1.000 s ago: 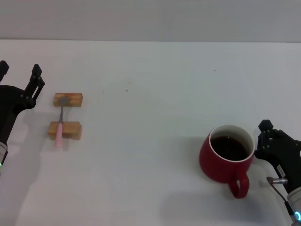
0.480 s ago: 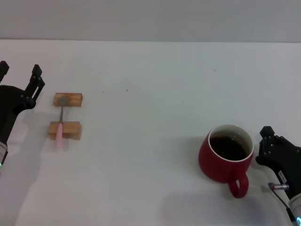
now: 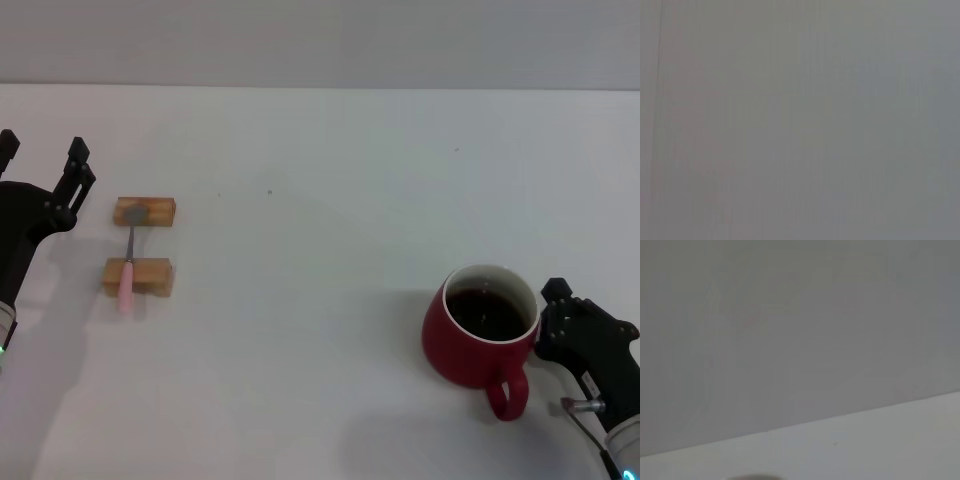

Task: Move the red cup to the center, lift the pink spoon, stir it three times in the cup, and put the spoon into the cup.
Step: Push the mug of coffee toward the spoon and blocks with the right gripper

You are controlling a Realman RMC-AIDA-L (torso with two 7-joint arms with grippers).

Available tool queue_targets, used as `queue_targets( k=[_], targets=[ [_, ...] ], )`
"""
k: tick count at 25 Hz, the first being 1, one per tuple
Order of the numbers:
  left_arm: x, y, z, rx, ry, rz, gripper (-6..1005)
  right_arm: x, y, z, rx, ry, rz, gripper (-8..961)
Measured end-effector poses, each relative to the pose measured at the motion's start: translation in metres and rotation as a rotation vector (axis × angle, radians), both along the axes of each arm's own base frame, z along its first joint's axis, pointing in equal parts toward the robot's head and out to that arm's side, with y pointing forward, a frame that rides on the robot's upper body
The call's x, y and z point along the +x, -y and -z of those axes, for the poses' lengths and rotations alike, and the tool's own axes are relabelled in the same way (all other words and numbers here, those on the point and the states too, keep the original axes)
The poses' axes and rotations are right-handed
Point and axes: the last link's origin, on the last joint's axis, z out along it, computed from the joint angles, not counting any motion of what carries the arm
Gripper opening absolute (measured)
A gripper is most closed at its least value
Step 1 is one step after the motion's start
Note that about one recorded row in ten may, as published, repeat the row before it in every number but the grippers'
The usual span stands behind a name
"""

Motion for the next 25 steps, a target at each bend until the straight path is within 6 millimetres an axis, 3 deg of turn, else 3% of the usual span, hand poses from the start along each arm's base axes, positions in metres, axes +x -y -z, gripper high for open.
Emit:
queue_targets(
  k=[25],
  targets=[
    [0.002, -0.003, 0.000, -0.002, 0.000, 0.006, 782, -0.015, -0.016, 0.006, -0.036, 0.000, -0.064, 0]
  ],
)
